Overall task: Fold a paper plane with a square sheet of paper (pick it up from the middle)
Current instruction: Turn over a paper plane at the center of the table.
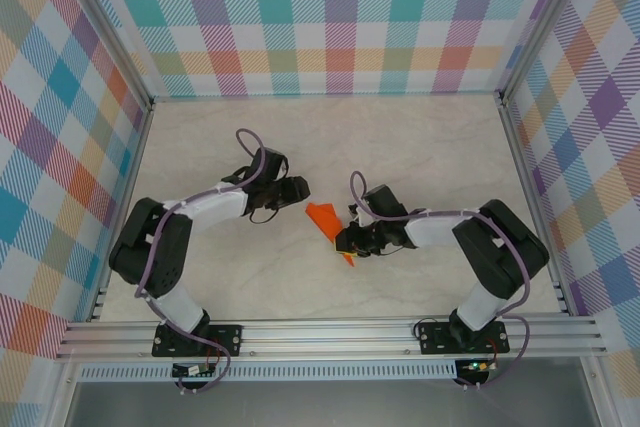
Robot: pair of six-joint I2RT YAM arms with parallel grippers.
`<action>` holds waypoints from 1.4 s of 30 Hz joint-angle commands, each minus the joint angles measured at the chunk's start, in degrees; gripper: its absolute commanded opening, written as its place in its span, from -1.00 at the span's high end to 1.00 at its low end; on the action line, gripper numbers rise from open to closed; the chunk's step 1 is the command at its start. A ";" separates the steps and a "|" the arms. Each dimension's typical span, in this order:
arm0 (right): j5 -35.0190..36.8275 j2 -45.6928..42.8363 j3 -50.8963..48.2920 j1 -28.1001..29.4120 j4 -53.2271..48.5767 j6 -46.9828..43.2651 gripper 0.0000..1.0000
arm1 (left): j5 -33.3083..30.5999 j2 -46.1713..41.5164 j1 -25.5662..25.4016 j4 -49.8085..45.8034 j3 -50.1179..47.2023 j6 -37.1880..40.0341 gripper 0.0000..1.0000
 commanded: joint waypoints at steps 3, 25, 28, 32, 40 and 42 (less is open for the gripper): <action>11.03 -15.98 -1.73 -0.91 -10.79 -2.53 0.28 | -10.86 -4.82 -7.84 -16.91 4.25 -3.55 -0.10; 7.76 -25.31 -9.37 -11.51 -15.54 -4.29 -0.06 | -28.23 14.65 -24.22 -36.91 25.37 -13.04 0.05; 5.64 -23.82 -8.99 -11.51 -13.84 -4.23 -0.08 | -27.95 12.77 -24.27 -35.02 22.73 -12.58 0.21; 3.53 -21.96 -8.32 -11.37 -11.90 -4.19 -0.10 | -27.28 10.62 -23.96 -32.64 19.31 -12.25 0.39; 0.45 -16.96 -4.94 -9.62 -9.31 -5.19 -0.10 | -26.78 5.37 -23.60 -27.59 12.53 -11.82 0.79; -0.10 -15.07 -3.84 -8.73 -8.69 -5.42 -0.10 | -25.75 4.79 -23.44 -26.19 11.00 -11.15 0.89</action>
